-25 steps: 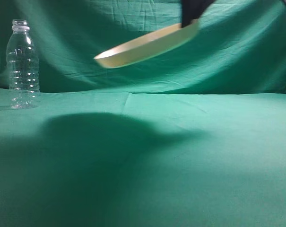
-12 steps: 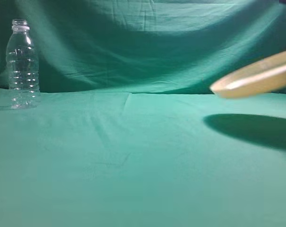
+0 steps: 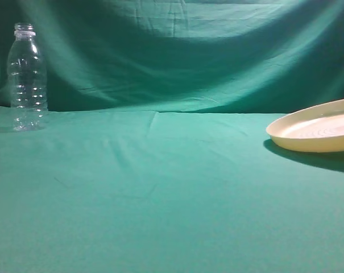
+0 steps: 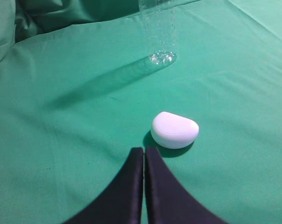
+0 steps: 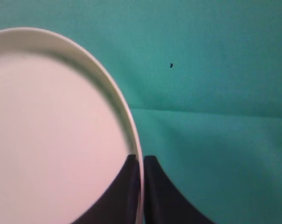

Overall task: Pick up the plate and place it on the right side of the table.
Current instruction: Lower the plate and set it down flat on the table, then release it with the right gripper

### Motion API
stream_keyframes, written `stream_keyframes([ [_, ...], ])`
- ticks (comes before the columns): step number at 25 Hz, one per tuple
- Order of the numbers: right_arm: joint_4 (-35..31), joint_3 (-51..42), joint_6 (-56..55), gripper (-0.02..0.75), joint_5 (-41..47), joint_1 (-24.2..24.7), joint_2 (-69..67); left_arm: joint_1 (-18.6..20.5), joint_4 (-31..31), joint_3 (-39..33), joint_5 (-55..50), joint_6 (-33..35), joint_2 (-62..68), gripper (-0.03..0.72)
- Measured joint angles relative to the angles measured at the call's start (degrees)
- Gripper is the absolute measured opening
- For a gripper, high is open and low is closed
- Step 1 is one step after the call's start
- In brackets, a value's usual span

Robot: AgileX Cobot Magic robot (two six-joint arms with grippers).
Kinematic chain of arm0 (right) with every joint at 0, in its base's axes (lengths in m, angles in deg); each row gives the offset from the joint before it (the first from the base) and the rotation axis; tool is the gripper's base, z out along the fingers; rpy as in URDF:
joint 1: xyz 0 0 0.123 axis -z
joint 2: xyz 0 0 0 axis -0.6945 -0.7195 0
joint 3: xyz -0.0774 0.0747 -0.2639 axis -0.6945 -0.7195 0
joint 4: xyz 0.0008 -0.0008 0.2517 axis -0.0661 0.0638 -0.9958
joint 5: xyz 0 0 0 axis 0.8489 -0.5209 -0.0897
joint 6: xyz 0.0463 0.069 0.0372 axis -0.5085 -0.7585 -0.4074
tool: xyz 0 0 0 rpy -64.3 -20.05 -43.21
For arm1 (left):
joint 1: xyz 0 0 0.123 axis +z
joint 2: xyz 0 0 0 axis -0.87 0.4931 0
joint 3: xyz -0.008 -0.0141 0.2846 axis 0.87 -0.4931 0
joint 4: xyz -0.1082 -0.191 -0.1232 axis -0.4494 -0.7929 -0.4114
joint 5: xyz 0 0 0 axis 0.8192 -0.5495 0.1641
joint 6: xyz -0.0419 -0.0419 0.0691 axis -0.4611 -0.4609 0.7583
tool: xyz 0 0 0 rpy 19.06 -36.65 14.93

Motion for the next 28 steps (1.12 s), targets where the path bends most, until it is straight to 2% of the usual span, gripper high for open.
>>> stream_keyframes([
  [6, 1.05, -0.15, 0.34, 0.0, -2.84, 0.09, -3.81, 0.0, 0.0, 0.0, 0.0, 0.0, 0.0, 0.0],
  [7, 1.13, -0.15, 0.34, 0.067, -3.09, 0.09, -4.14, 0.0, 0.0, 0.0, 0.0, 0.0, 0.0, 0.0],
  [9, 1.35, -0.15, 0.47, 0.067, -3.07, 0.09, -4.35, 0.0, 0.0, 0.0, 0.0, 0.0, 0.0, 0.0],
  [10, 1.35, -0.15, 0.56, 0.155, -3.07, 0.09, -4.35, 0.0, 0.0, 0.0, 0.0, 0.0, 0.0, 0.0],
  [14, 1.57, 1.09, 0.61, 0.391, -0.48, 0.09, -3.16, 0.0, 0.0, 0.0, 0.0, 0.0, 0.0, 0.0],
  [16, 1.57, 2.8, 0.61, 0.468, 1.96, 0.09, -1.85, 0.0, 0.0, 0.0, 0.0, 0.0, 0.0, 0.0],
  [20, 0.26, 8.37, -1.68, 0.468, 10.7, 0.09, 1.86, 0.0, 0.0, 0.0, 0.0, 0.0, 0.0, 0.0],
  [22, -1.87, 11.16, -1.94, 0.363, 14.63, 0.09, 4.29, 0.0, 0.0, 0.0, 0.0, 0.0, 0.0, 0.0],
  [25, -4.65, 13.11, -1.81, 0.142, 19.47, 0.09, 8.97, 0.0, 0.0, 0.0, 0.0, 0.0, 0.0, 0.0],
  [28, -5.39, 13.26, -1.72, 0.032, 22.58, 0.09, 14.63, 0.0, 0.0, 0.0, 0.0, 0.0, 0.0, 0.0],
])
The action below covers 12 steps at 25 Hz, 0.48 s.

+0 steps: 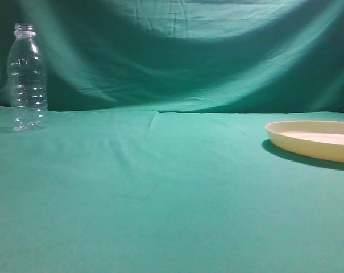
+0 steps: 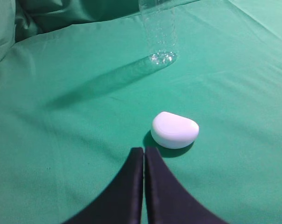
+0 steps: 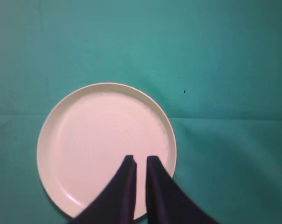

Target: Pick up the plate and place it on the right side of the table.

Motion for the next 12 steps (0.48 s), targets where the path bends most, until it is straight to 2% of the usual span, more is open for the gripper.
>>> stream_keyframes([
  [1, -0.08, 0.0, 0.0, 0.0, 0.85, 0.0, 2.2, 0.0, 0.0, 0.0, 0.0, 0.0, 0.0, 0.0],
  [7, -2.39, 0.0, 0.42, 0.0, 4.16, 0.0, 16.98, 0.0, 0.0, 0.0, 0.0, 0.0, 0.0, 0.0],
  [12, -8.18, -0.35, 6.56, 0.0, 5.43, 0.0, 28.81, 0.0, 0.0, 0.0, 0.0, 0.0, 0.0, 0.0],
])
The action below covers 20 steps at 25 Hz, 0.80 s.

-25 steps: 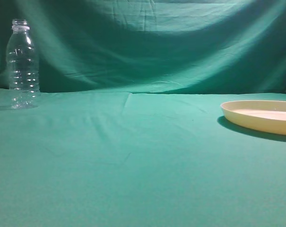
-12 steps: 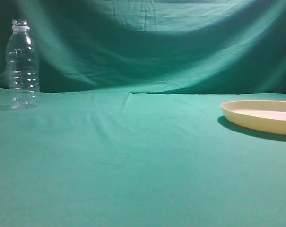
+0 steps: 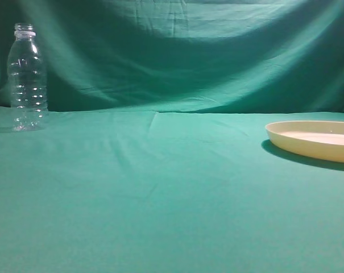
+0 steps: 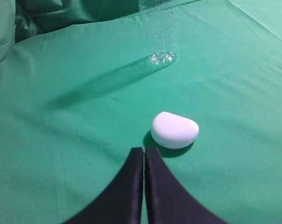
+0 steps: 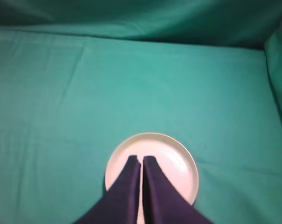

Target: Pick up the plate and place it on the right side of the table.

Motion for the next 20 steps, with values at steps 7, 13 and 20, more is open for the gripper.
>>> stream_keyframes([
  [7, -8.04, -9.29, 3.64, 0.0, -0.7, 0.0, 17.36, 0.0, 0.0, 0.0, 0.0, 0.0, 0.0, 0.0],
  [13, -9.28, -14.27, 3.31, 0.0, -0.91, 0.0, 29.15, 0.0, 0.0, 0.0, 0.0, 0.0, 0.0, 0.0],
  [20, -10.11, -15.29, 6.21, 0.0, 0.47, 0.0, 33.64, 0.0, 0.0, 0.0, 0.0, 0.0, 0.0, 0.0],
])
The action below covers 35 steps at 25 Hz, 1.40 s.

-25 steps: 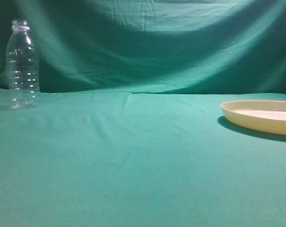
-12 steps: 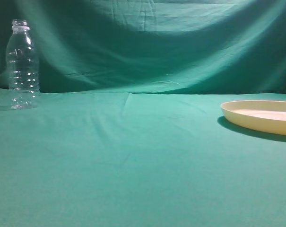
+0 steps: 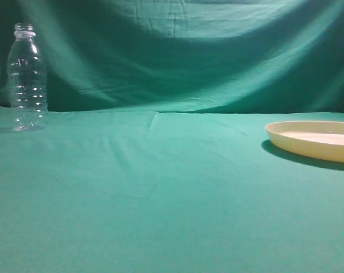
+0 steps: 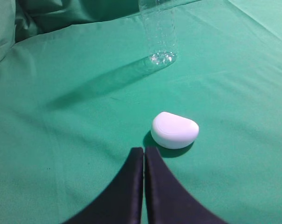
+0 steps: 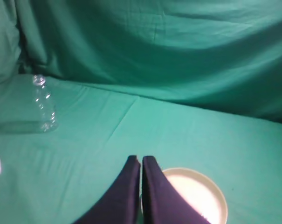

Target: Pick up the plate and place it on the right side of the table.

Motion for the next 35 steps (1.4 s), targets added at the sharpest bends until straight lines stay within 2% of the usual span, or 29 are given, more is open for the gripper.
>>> stream_keyframes([
  [7, 4.63, -12.19, 1.19, 0.0, -21.69, 0.0, 0.14, 0.0, 0.0, 0.0, 0.0, 0.0, 0.0, 0.0],
  [11, 10.21, -21.91, 1.84, 0.0, -24.33, 0.0, 2.72, 0.0, 0.0, 0.0, 0.0, 0.0, 0.0, 0.0],
  [14, 12.83, -29.37, 1.98, 0.0, -26.12, -1.24, 9.49, 0.0, 0.0, 0.0, 0.0, 0.0, 0.0, 0.0],
  [18, 13.71, -40.76, 1.98, 0.0, -32.86, -3.64, 17.59, 0.0, 0.0, 0.0, 0.0, 0.0, 0.0, 0.0],
  [23, 13.47, -52.85, -0.29, 0.0, -40.51, -4.25, 18.37, 0.0, 0.0, 0.0, 0.0, 0.0, 0.0, 0.0],
  [27, 13.32, -57.32, -3.15, 0.0, -42.59, -4.27, 18.37, 0.0, 0.0, 0.0, 0.0, 0.0, 0.0, 0.0],
  [35, 13.29, -57.56, -5.19, 0.0, -40.93, -4.49, 18.37, 0.0, 0.0, 0.0, 0.0, 0.0, 0.0, 0.0],
])
